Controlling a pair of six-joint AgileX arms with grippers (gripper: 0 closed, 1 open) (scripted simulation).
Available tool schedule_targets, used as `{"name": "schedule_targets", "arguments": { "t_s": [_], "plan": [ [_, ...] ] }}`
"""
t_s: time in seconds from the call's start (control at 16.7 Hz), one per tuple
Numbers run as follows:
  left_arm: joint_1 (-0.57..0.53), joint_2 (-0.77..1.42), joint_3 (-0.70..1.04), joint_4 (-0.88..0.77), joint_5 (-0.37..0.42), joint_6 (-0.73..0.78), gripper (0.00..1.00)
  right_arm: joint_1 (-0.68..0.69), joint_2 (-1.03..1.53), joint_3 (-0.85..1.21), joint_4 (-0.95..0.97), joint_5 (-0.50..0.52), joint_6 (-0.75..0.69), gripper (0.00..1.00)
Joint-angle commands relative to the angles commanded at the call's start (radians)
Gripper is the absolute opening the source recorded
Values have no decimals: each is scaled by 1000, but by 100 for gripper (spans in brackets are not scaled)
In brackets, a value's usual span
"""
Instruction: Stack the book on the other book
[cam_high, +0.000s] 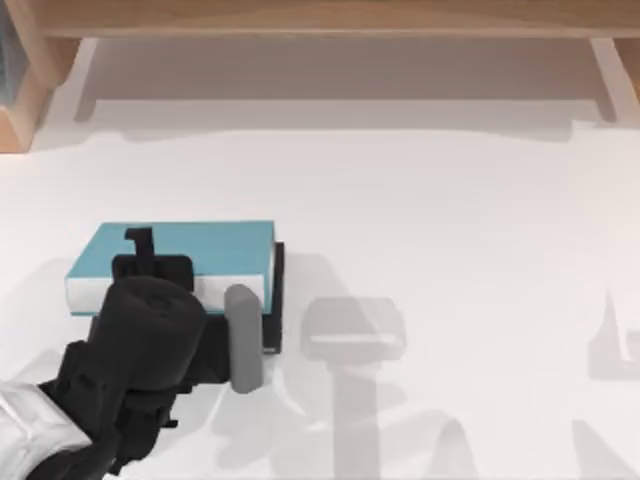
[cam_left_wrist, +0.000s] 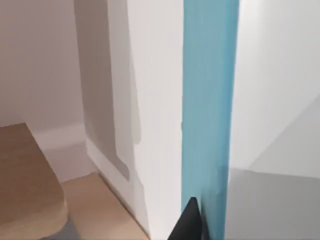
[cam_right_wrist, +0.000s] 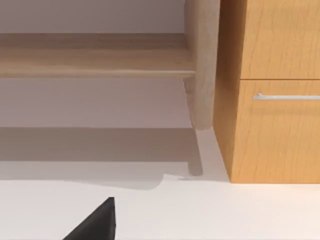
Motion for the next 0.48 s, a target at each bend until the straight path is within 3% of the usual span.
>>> {"name": "schedule_targets", "arguments": {
  "t_s": [0.42,0.48],
  "plan": [
    [8,27,6,21,11,9,0,0,0,0,0,0,0,100],
    [8,27,6,21,11,9,8,0,0,0,0,0,0,100]
  ]
}}
